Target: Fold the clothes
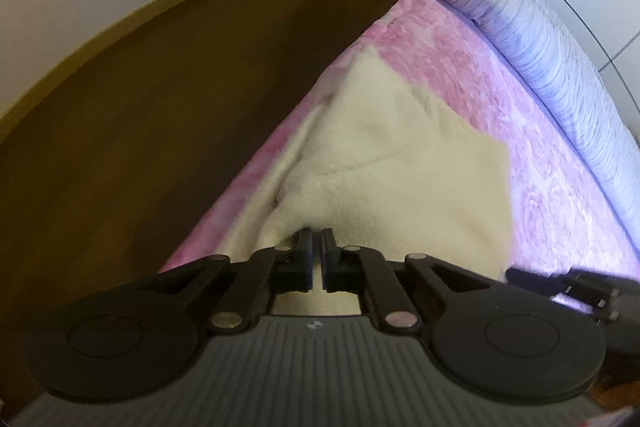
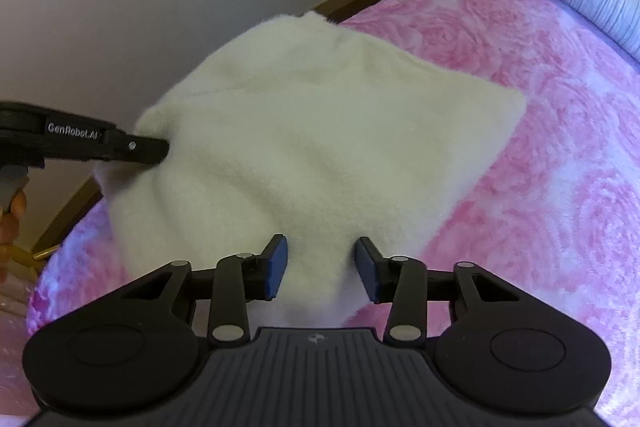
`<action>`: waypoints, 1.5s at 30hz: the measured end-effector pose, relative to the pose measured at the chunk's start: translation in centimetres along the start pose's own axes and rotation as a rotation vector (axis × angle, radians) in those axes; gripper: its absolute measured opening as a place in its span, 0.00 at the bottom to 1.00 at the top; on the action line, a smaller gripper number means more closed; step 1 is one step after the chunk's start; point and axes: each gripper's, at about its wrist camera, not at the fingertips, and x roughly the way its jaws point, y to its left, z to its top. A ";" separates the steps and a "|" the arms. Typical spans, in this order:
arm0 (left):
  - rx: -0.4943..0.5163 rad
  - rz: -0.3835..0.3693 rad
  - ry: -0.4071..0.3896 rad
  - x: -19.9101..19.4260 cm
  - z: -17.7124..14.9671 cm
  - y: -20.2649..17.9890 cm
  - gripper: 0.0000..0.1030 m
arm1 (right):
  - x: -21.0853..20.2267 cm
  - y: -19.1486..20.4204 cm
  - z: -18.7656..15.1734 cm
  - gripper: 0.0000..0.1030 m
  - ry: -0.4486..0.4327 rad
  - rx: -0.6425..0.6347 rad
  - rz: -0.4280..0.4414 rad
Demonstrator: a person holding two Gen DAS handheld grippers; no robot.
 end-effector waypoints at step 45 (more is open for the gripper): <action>-0.164 0.417 -0.191 -27.4 -21.8 -33.0 0.98 | -35.7 -4.7 -13.4 0.86 -0.080 -0.172 0.040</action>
